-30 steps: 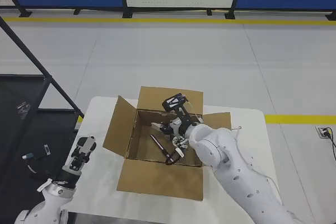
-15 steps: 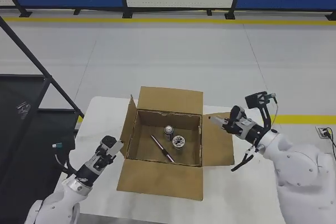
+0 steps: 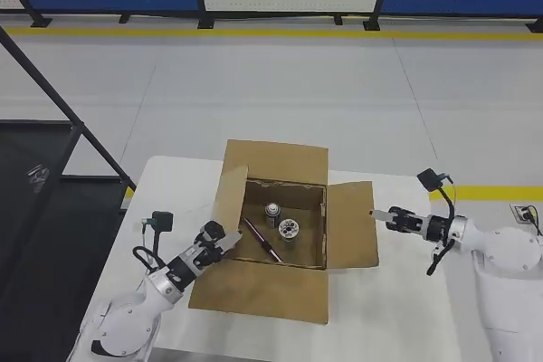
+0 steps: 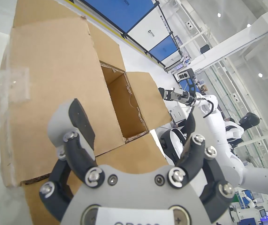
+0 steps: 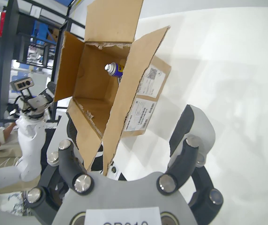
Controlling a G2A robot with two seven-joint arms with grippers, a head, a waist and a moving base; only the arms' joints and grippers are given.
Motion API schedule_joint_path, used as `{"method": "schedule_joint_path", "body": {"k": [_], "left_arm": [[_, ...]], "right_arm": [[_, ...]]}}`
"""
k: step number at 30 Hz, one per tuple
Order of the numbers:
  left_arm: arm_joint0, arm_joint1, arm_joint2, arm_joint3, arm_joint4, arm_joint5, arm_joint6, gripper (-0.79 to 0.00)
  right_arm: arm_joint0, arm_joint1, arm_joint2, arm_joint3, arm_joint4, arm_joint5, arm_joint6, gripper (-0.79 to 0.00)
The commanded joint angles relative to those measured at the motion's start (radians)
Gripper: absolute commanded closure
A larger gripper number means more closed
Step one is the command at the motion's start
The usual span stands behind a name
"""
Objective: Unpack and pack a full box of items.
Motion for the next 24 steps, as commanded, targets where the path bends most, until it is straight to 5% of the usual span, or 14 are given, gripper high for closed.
{"method": "schedule_joint_path", "body": {"k": [1,13,24], "left_arm": [[-0.004,0.000,0.011,0.010,0.006,0.002,0.003,-0.785],[-0.031,-0.008,0.059,0.062,0.009,0.052,0.084,-0.785],[-0.072,-0.015,0.110,0.113,0.011,0.099,0.094,-0.785]], "right_arm": [[0.025,0.003,-0.017,0.052,0.057,-0.032,0.034,-0.785],[0.074,0.019,-0.152,0.044,0.380,-0.060,0.082,-0.785],[0.069,-0.010,-0.377,0.066,0.313,-0.213,-0.160,-0.785]]}}
